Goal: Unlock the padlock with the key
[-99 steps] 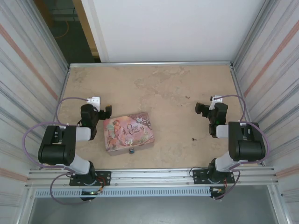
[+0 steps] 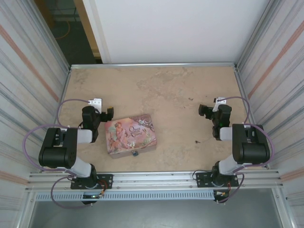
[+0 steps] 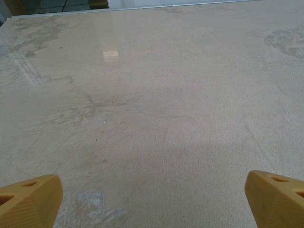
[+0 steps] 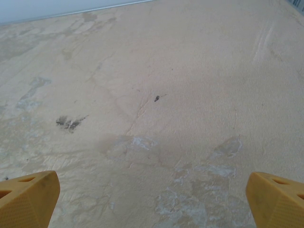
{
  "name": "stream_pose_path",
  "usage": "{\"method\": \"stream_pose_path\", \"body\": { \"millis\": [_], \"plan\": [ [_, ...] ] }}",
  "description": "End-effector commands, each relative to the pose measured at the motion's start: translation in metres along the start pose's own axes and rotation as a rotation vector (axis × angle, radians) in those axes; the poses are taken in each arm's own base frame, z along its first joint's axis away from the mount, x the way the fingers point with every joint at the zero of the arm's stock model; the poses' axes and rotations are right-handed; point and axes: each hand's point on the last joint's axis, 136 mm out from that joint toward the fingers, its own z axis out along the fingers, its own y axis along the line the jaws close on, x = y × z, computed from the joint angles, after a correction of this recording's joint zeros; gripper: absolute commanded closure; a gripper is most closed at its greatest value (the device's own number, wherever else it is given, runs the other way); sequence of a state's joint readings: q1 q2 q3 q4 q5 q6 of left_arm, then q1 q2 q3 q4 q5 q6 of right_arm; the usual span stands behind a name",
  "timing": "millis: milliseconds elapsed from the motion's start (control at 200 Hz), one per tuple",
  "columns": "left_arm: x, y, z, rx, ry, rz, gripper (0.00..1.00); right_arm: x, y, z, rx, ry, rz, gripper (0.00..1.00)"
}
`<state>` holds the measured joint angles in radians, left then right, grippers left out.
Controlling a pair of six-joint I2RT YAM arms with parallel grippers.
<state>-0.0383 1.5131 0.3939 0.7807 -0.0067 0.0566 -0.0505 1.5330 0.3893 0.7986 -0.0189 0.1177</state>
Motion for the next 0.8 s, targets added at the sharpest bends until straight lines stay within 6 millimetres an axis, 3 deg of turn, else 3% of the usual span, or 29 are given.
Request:
{"method": "stream_pose_path", "body": {
  "millis": [0,797],
  "plan": [
    [-0.0114,0.0024,0.0015,0.001,-0.03,0.015,0.01,-0.007,0.0003,0.0035,0.011,-0.012,-0.033,0.01],
    [-0.0111,0.003,0.0024,0.007,-0.026,0.007,0.01,-0.006,-0.0008,0.0033,0.009,-0.009,-0.027,0.01]
  ]
}}
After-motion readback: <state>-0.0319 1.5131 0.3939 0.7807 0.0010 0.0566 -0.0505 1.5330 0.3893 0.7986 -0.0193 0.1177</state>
